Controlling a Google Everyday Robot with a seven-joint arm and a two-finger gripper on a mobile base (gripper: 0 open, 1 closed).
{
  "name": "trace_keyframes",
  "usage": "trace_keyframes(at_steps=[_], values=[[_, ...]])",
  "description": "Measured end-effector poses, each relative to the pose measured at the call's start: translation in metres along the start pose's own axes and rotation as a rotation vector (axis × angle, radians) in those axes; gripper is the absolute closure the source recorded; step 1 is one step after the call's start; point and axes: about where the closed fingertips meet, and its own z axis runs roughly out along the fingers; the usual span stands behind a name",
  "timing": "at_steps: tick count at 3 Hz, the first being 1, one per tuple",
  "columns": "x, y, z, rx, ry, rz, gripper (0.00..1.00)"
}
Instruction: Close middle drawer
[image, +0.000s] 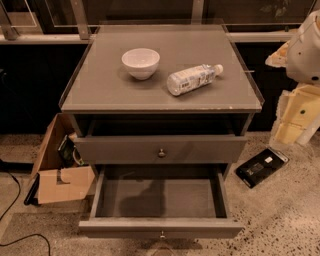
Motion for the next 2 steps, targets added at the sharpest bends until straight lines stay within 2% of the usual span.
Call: trace_keyframes(at_steps=[1,2], values=[[0.0000,0.0000,0.0000,0.000,0.000,0.000,0.00],[0.0000,0.0000,0.0000,0.000,0.000,0.000,0.16]])
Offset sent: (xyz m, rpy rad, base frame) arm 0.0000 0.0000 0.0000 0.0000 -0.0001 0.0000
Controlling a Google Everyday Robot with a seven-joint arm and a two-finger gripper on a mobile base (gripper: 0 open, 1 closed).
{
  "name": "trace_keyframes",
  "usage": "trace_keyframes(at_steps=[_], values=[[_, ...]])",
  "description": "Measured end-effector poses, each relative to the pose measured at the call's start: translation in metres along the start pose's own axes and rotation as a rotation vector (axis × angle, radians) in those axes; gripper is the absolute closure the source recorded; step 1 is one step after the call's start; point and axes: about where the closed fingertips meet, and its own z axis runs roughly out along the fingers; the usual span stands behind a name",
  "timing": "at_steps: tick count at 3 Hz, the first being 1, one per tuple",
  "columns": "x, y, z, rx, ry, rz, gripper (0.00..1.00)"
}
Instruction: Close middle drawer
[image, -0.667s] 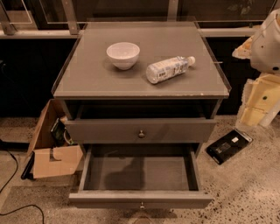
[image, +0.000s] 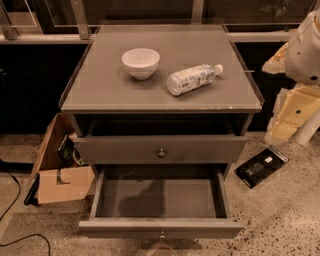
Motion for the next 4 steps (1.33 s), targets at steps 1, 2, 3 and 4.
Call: trace_keyframes(at_steps=[1,2,3,4], values=[[0.000,0.000,0.000,0.000,0.000,0.000,0.38],[0.000,0.000,0.000,0.000,0.000,0.000,0.63],[0.004,0.005,-0.003,0.049,-0.071,0.022,0.92],[0.014,0.020,0.016,0.062,-0.139,0.078,1.00]])
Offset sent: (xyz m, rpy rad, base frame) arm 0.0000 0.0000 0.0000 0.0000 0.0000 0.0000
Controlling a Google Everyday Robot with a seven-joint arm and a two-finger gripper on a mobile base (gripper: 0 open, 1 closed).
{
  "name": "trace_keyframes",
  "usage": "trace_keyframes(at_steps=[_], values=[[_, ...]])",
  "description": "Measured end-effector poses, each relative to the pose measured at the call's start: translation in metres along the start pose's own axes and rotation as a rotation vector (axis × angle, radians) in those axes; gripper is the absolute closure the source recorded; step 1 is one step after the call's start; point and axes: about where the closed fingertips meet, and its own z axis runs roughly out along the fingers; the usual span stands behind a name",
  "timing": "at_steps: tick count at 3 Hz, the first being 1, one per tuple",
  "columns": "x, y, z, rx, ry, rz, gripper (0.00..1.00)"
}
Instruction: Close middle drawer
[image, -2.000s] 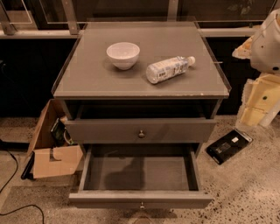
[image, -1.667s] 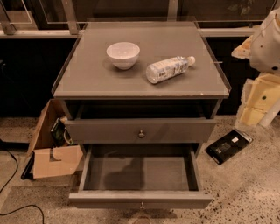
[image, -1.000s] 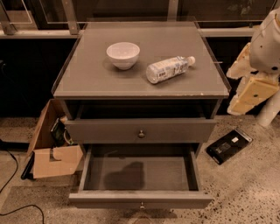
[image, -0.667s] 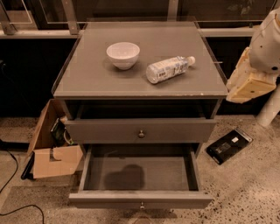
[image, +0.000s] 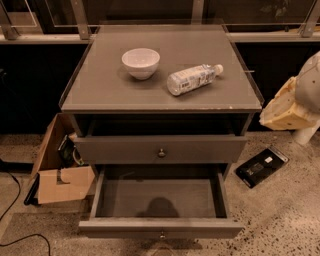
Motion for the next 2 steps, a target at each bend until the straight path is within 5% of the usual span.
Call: trace_keyframes(at_steps=[2], values=[[0.035,0.017,0.059,-0.040,0.001,0.096,1.00]])
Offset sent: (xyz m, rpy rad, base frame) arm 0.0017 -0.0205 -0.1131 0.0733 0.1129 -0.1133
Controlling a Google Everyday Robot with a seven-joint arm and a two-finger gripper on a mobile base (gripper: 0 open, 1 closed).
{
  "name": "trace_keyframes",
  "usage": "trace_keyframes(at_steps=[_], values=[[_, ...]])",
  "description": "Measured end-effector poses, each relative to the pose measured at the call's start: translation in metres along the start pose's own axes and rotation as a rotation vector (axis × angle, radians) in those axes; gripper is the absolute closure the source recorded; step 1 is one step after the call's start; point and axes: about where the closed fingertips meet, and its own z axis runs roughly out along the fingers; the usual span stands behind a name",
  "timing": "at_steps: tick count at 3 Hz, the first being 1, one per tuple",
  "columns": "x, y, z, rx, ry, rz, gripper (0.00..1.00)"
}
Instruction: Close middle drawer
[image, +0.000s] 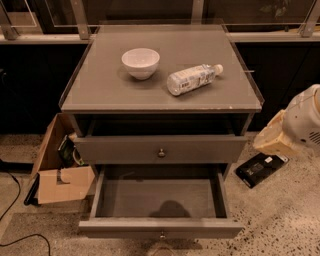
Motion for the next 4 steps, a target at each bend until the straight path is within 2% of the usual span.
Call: trace_keyframes(at_steps=[2,3,4], values=[[0.029,0.008,0.034,-0.078,-0.026,0.055,1.00],[0.029,0.008,0.034,-0.079,-0.027,0.055,1.00],[0.023,0.015,0.032,-0.066,-0.063,0.000,1.00]])
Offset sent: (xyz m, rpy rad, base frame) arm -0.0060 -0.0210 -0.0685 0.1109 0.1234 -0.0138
